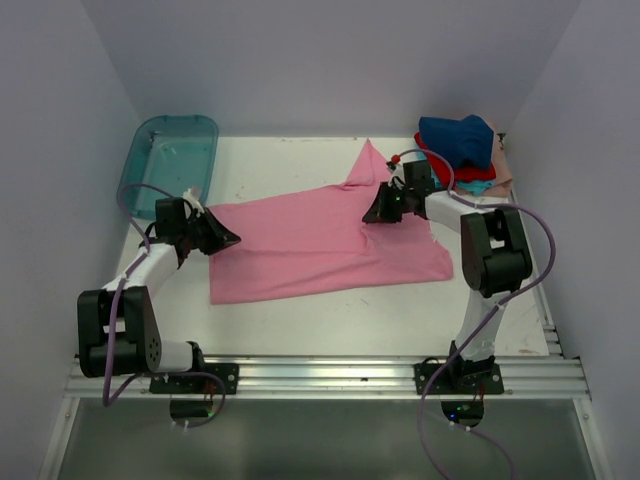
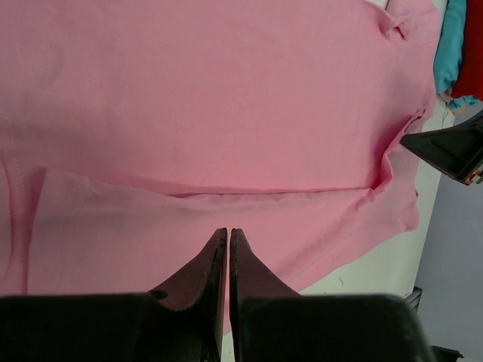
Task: Fold and stack the t-shirts
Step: Fold the tshirt
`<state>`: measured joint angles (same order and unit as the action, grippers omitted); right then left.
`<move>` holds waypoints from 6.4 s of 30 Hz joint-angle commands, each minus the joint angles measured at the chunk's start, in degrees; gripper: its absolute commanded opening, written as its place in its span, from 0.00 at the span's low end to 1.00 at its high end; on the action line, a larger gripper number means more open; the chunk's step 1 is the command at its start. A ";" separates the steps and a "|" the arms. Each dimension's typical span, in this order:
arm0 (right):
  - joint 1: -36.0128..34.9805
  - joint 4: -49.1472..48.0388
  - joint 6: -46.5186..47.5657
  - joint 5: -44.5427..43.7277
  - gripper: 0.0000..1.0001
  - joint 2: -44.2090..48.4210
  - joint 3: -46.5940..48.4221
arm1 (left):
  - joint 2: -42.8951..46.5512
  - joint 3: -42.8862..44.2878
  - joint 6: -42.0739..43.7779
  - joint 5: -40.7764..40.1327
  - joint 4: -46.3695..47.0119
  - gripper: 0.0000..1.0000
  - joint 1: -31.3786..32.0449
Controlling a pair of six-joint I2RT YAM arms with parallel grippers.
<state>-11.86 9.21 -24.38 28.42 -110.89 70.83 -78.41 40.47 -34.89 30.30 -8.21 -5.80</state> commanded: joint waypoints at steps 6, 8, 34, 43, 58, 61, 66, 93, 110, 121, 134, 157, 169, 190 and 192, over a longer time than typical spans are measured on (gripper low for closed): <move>-0.45 -7.26 -0.65 6.11 0.39 -1.26 2.48 | 2.12 -1.27 0.53 0.37 3.28 0.07 0.27; -0.53 -12.17 -1.72 6.82 0.67 0.84 0.81 | 2.65 -1.36 0.09 1.33 5.39 0.09 0.27; -1.15 22.69 4.78 -22.01 0.45 -29.37 57.48 | -6.84 6.55 -5.27 -1.92 11.64 0.23 0.35; -1.15 23.04 5.84 -21.74 0.36 -35.53 66.01 | -7.28 6.11 -5.01 -1.04 11.73 0.22 0.27; -0.97 11.37 8.21 -25.17 0.51 -37.20 65.05 | -8.25 5.41 -5.71 0.10 13.39 0.20 0.35; -0.89 10.83 8.38 -24.99 0.50 -39.13 68.55 | -8.60 5.41 -5.71 0.10 13.39 0.20 0.27; -0.89 8.99 8.74 -26.05 0.42 -42.83 71.47 | -9.30 5.50 -5.89 0.46 13.57 0.20 0.27; -1.15 -0.88 11.81 -25.79 0.44 -26.62 48.33 | -9.13 3.30 -5.62 1.42 15.15 0.19 0.27; -1.15 -3.32 12.60 -29.83 0.50 -43.97 71.29 | -7.98 2.60 -4.92 1.51 14.36 0.18 0.27; -1.15 -7.37 15.42 -30.27 0.50 -47.92 72.61 | -9.30 2.69 -5.18 1.51 14.89 0.18 0.27; -1.06 -8.42 13.92 -30.10 0.31 -49.77 72.96 | -12.55 3.56 -5.01 -0.24 15.42 0.17 0.27; -1.15 -11.85 13.39 -28.69 0.00 -46.08 65.76 | -23.35 17.27 -1.67 -34.08 1.44 0.22 -1.75; -0.89 -12.73 13.40 -28.60 0.00 -45.20 63.91 | -32.23 19.82 -1.14 -34.53 7.24 0.22 -3.42; -0.89 -12.55 13.48 -28.69 0.00 -45.11 63.82 | -41.03 30.45 -0.09 -23.89 8.38 0.34 -4.92; -0.89 -12.55 13.48 -28.69 0.00 -45.11 63.82 | -42.17 31.51 0.26 -22.84 8.38 0.34 -4.92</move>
<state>-12.73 -4.01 -10.87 -0.47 -159.46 135.50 -110.91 67.51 -37.89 2.83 -10.81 -9.74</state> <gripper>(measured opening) 0.019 0.339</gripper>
